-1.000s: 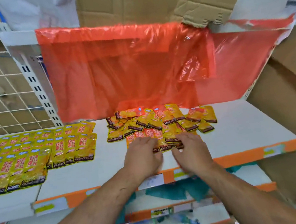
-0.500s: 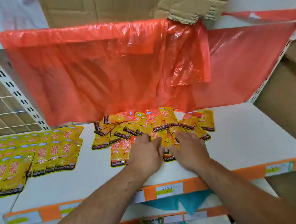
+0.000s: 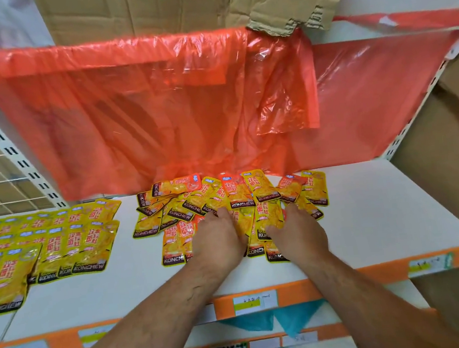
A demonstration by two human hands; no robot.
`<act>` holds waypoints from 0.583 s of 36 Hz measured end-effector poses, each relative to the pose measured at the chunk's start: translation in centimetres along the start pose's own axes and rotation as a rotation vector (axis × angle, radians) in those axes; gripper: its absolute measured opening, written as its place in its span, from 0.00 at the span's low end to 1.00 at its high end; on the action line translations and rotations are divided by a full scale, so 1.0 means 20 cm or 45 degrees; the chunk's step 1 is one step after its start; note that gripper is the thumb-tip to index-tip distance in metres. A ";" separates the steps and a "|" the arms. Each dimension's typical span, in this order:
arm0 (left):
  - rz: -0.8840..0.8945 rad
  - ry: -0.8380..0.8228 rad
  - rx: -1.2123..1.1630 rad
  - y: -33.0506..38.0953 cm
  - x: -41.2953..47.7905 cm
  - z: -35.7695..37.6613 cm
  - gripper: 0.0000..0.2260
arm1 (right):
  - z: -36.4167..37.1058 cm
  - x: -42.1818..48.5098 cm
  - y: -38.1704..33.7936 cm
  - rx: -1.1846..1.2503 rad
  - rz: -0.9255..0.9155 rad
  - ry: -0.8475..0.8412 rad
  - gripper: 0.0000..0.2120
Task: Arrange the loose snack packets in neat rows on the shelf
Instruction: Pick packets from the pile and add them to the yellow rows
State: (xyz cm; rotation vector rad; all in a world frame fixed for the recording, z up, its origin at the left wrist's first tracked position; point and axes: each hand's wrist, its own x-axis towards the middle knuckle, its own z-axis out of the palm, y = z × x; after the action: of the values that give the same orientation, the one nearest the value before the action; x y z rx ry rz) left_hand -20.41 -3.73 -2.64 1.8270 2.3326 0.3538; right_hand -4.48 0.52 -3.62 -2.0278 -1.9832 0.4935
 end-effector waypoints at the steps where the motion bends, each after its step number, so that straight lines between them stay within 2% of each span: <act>1: -0.013 -0.012 0.001 0.00 0.00 0.00 0.21 | 0.00 0.00 0.00 -0.004 0.002 -0.011 0.27; 6: -0.049 -0.032 -0.085 -0.02 0.00 -0.03 0.14 | -0.03 0.01 -0.01 0.104 0.072 -0.048 0.26; 12: -0.134 -0.049 -0.271 -0.06 -0.01 -0.05 0.05 | -0.06 0.01 0.03 0.278 0.178 -0.153 0.17; 16: -0.238 -0.109 -0.429 -0.08 -0.03 -0.07 0.07 | -0.06 -0.02 0.08 0.353 0.199 -0.102 0.19; 19: -0.298 -0.143 -0.568 -0.10 -0.05 -0.07 0.09 | -0.08 -0.06 0.11 0.344 0.181 -0.028 0.15; 21: -0.334 -0.146 -0.645 -0.11 -0.07 -0.07 0.10 | -0.10 -0.09 0.11 0.359 0.176 0.020 0.16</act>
State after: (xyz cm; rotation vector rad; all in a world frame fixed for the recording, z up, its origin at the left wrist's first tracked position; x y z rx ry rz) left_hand -22.44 -5.70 -1.90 1.2586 2.1144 0.7031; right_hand -1.65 -1.20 -2.72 -1.9893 -1.6629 0.7384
